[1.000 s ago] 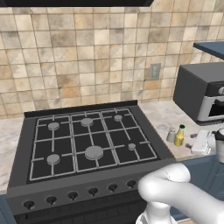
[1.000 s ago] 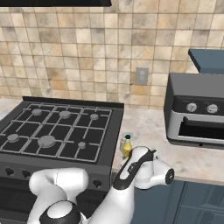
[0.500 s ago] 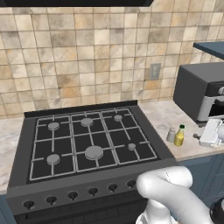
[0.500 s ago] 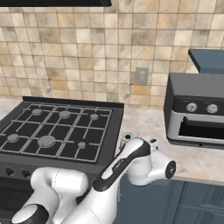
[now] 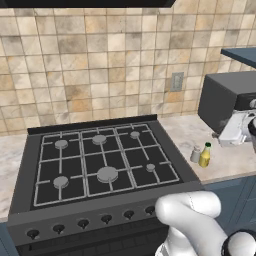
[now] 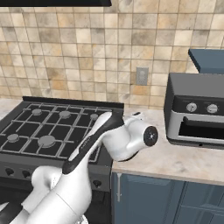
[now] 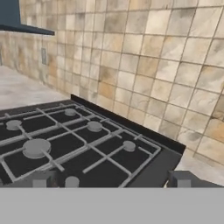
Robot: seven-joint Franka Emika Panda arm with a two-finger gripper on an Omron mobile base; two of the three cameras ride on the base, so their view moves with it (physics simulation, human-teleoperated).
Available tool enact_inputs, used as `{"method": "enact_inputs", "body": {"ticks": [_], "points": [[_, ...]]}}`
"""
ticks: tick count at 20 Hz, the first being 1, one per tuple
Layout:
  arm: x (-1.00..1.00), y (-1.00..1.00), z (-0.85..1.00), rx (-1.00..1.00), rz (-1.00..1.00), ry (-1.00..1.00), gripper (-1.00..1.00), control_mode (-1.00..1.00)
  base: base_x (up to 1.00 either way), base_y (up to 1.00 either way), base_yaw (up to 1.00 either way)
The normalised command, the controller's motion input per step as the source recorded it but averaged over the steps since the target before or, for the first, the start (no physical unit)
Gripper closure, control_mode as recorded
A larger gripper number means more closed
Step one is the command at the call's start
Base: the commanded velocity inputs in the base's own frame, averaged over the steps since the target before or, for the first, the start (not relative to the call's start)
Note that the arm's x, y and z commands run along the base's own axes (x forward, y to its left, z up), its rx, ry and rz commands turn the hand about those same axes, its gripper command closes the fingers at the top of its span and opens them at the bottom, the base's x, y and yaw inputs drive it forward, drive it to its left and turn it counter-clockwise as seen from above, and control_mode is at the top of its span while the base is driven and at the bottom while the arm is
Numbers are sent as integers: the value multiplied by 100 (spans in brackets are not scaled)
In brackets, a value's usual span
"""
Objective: Take 2 condiments from the cabinet and move them on the counter near the stove.Make sure the condiments are lined up with each other, next to each other.
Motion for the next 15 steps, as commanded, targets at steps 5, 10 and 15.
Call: {"method": "enact_inputs", "body": {"ticks": [5,10,15], "points": [[0,79,83,-12,-10,12,-100,-100,0,0,0],[1,80,31,-14,-11,16,-100,-100,0,0,0],[0,66,0,-13,-9,3,-100,-100,0,0,0]]}}
